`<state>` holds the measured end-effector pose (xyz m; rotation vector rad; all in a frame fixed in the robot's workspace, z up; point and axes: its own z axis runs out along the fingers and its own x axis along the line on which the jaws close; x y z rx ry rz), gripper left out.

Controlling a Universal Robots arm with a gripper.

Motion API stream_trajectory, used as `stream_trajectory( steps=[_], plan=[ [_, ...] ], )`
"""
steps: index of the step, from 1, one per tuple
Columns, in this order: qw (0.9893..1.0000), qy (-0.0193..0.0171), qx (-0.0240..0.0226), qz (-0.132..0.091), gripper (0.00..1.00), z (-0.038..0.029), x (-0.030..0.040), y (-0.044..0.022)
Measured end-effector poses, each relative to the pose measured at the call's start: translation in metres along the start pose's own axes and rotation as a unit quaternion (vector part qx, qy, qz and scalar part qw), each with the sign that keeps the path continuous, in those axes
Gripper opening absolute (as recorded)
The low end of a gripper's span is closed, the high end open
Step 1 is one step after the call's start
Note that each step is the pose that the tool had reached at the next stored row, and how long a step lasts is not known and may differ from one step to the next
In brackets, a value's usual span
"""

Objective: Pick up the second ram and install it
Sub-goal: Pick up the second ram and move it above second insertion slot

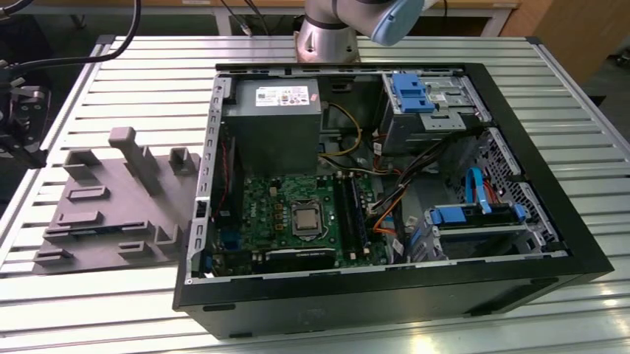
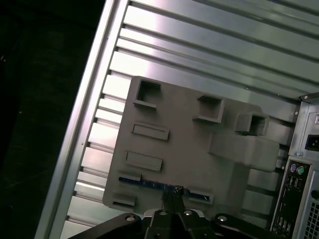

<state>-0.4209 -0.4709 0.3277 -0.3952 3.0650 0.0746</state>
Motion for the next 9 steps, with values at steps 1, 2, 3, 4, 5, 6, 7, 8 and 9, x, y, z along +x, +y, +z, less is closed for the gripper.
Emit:
stream_trajectory(
  steps=[1, 2, 3, 4, 5, 6, 7, 8, 9],
  plan=[
    [1.0, 0.0002, -0.0002, -0.003, 0.11, 0.0, 0.0, 0.0],
    [1.0, 0.0003, -0.0003, -0.006, 0.11, 0.0, 0.0, 0.0],
    [1.0, 0.0004, -0.0005, -0.009, 0.11, 0.0, 0.0, 0.0],
    [0.9999, 0.0005, -0.0007, -0.012, 0.11, 0.0, 0.0, 0.0],
    [0.9999, 0.0006, -0.0008, -0.015, 0.11, 0.0, 0.0, 0.0],
    [0.9998, 0.0007, -0.001, -0.018, 0.11, 0.0, 0.0, 0.0],
    [0.9998, 0.0009, -0.0012, -0.021, 0.11, 0.0, 0.0, 0.0],
    [0.9997, 0.001, -0.0013, -0.024, 0.11, 0.0, 0.0, 0.0],
    [0.9996, 0.0011, -0.0015, -0.027, 0.11, 0.0, 0.0, 0.0]
  ],
)
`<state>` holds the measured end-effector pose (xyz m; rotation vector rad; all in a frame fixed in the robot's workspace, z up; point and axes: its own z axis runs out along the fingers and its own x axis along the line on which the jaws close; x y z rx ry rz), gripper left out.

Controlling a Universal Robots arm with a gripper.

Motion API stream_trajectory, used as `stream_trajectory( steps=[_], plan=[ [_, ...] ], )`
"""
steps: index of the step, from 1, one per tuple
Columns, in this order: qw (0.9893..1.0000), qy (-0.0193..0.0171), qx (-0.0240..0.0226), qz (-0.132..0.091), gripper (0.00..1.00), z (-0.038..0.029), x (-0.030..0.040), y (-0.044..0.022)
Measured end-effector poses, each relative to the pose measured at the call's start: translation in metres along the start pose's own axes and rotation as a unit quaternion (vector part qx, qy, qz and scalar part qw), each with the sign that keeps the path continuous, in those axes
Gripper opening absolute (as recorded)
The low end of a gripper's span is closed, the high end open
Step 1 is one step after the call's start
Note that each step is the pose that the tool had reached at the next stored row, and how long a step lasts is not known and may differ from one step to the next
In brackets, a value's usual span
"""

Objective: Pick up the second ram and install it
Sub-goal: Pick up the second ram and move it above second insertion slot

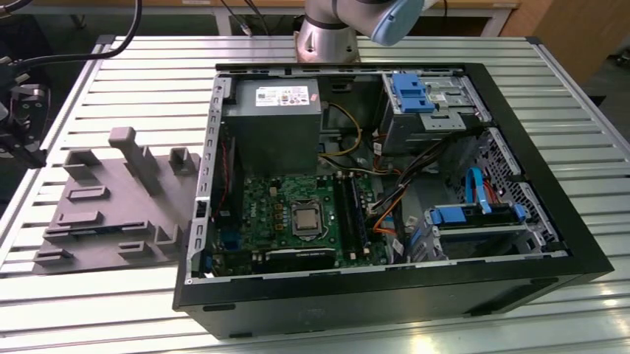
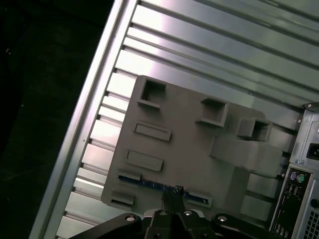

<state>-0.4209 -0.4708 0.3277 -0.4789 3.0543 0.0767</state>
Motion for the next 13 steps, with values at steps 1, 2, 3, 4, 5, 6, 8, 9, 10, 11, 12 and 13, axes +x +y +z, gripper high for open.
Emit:
stream_trajectory(
  steps=[1, 2, 3, 4, 5, 6, 8, 9, 10, 11, 12, 13],
  plan=[
    [1.0, 0.0001, -0.0002, -0.003, 0.11, 0.0, 0.0, 0.0],
    [1.0, 0.0003, -0.0004, -0.006, 0.11, 0.0, 0.0, 0.0],
    [1.0, 0.0004, -0.0006, -0.01, 0.11, 0.0, 0.0, 0.0],
    [0.9999, 0.0006, -0.0007, -0.013, 0.11, 0.0, 0.0, 0.0],
    [0.9999, 0.0007, -0.0009, -0.017, 0.11, 0.0, 0.0, 0.0],
    [0.9998, 0.0008, -0.0012, -0.02, 0.11, 0.0, 0.0, 0.0],
    [0.9996, 0.0012, -0.0015, -0.027, 0.11, 0.0, 0.0, 0.0],
    [0.9995, 0.0013, -0.0017, -0.031, 0.11, 0.0, 0.0, 0.0],
    [0.9994, 0.0014, -0.0019, -0.034, 0.11, 0.0, 0.0, 0.0],
    [0.9993, 0.0016, -0.0021, -0.037, 0.11, 0.0, 0.0, 0.0],
    [0.9992, 0.0017, -0.0023, -0.041, 0.11, 0.0, 0.0, 0.0],
    [0.999, 0.0018, -0.0025, -0.044, 0.11, 0.0, 0.0, 0.0]
  ],
)
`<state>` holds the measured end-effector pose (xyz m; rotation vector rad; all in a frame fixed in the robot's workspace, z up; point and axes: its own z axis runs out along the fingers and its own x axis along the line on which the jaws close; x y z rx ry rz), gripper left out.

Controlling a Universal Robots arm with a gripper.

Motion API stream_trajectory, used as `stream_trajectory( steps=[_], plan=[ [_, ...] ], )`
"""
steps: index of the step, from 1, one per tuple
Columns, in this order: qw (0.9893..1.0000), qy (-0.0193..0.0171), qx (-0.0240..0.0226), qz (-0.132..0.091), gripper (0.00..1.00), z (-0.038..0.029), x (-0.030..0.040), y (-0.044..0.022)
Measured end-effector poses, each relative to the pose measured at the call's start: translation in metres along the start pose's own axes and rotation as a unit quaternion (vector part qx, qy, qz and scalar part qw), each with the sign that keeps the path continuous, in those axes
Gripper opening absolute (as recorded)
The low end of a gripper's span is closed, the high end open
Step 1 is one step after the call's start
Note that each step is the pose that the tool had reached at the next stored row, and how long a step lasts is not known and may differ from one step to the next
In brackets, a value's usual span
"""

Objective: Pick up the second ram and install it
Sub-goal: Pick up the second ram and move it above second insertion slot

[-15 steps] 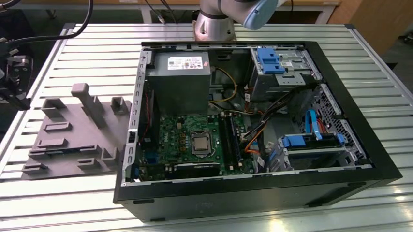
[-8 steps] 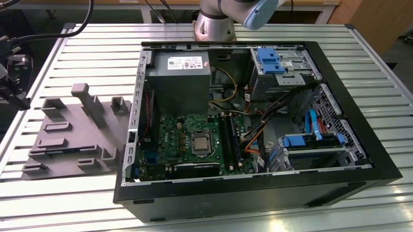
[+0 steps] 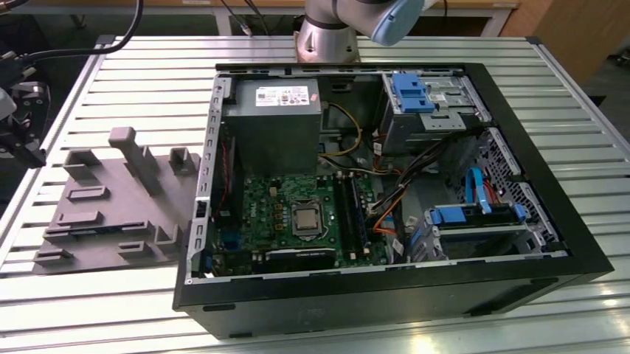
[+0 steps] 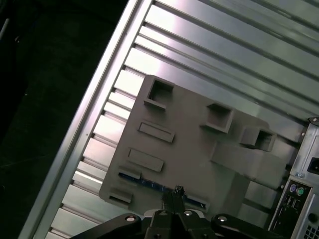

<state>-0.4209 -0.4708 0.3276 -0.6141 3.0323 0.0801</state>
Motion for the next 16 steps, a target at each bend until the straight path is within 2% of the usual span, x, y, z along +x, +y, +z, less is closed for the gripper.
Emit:
stream_trajectory(
  steps=[8, 16],
  plan=[
    [0.9996, 0.0012, -0.0015, -0.027, 0.11, -0.0001, 0.0, 0.0],
    [0.9986, 0.0022, -0.0029, -0.052, 0.11, 0.0, 0.0, 0.0]
  ],
)
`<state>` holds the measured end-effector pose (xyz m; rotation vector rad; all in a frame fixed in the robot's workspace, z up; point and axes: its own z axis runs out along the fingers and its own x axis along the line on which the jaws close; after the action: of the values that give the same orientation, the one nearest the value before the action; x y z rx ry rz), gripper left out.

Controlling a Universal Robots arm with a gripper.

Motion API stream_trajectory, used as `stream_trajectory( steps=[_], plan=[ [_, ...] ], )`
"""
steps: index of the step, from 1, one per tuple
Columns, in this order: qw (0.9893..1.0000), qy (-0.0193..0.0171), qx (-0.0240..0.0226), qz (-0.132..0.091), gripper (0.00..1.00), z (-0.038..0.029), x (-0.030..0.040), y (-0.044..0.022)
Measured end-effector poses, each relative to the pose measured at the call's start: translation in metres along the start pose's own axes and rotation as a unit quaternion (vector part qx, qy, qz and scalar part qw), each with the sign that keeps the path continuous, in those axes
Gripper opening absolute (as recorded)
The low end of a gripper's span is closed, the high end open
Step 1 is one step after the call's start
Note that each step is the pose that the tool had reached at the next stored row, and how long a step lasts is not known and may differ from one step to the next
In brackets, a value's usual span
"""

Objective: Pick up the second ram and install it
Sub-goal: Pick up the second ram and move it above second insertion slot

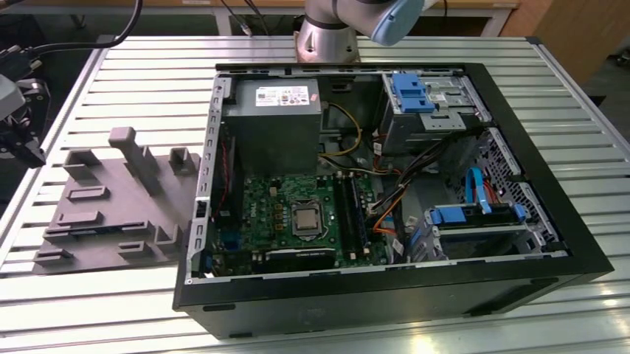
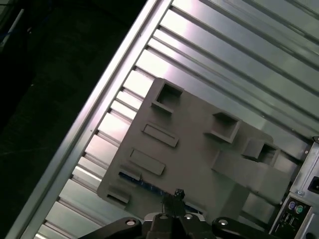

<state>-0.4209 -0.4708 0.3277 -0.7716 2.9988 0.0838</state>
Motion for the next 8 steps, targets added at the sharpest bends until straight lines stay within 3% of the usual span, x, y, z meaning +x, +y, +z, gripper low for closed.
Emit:
stream_trajectory(
  steps=[8],
  plan=[
    [0.9995, 0.0013, -0.0017, -0.03, 0.11, 0.0, 0.0, 0.0]
  ],
)
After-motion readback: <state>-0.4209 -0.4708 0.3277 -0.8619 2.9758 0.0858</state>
